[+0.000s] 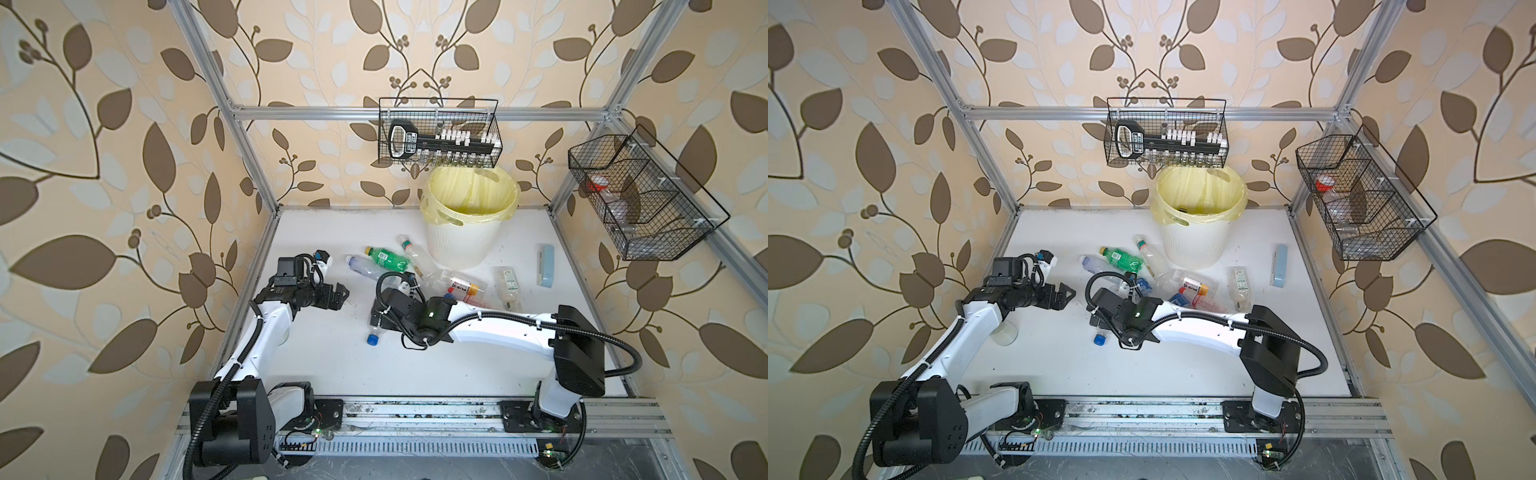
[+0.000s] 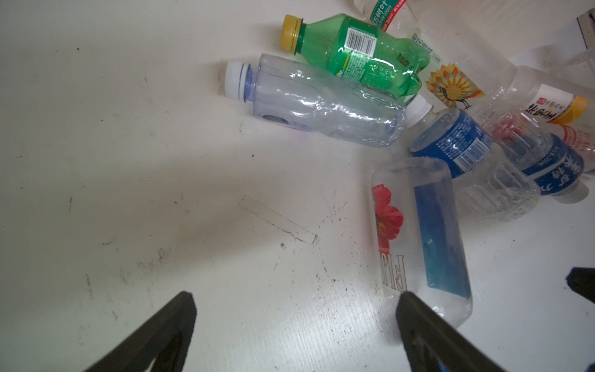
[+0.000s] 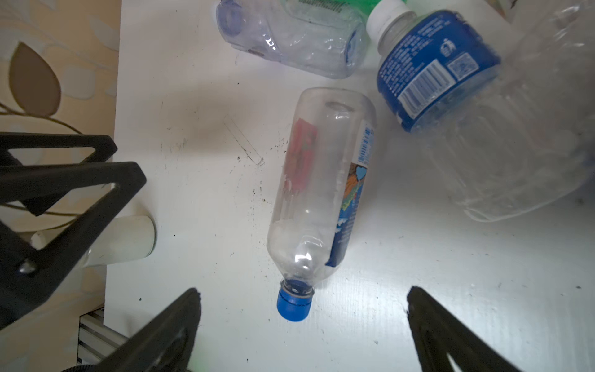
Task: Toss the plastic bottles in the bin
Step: 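Reach right gripper across to the clear red-flower-label bottle nearest the robot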
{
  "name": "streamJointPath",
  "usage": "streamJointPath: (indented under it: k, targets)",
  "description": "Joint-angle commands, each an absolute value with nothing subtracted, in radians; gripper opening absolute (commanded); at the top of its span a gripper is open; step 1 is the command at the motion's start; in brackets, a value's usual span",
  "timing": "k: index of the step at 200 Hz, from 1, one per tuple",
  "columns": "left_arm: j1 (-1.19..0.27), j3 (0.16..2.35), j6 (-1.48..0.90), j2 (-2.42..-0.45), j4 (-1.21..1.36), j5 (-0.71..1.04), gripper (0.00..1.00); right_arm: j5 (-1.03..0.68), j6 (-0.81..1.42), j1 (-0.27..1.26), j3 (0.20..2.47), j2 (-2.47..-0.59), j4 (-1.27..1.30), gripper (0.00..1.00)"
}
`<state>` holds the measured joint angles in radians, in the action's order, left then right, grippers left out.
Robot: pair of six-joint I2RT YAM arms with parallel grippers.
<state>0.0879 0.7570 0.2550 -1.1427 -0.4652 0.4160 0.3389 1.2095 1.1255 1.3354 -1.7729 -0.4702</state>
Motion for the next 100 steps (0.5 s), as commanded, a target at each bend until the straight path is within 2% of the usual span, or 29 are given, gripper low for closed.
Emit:
streamJointPath:
  k: [1,30,44,100]
  targets:
    - [0.102,0.742,0.276,-1.118,-0.450,0.456,0.99,0.311,1.255,1.128,1.386,-1.812,-0.531,0.99]
    - [0.109,0.737,0.281,-1.118,-0.443,0.454,0.99,0.297,1.264,1.128,1.429,-1.861,-0.545,0.98]
    - [0.110,0.735,0.284,-1.115,-0.441,0.457,0.99,0.292,1.253,1.124,1.458,-1.890,-0.554,0.90]
    - [0.117,0.729,0.284,-1.101,-0.439,0.454,0.99,0.300,1.290,1.115,1.552,-1.985,-0.653,0.90]
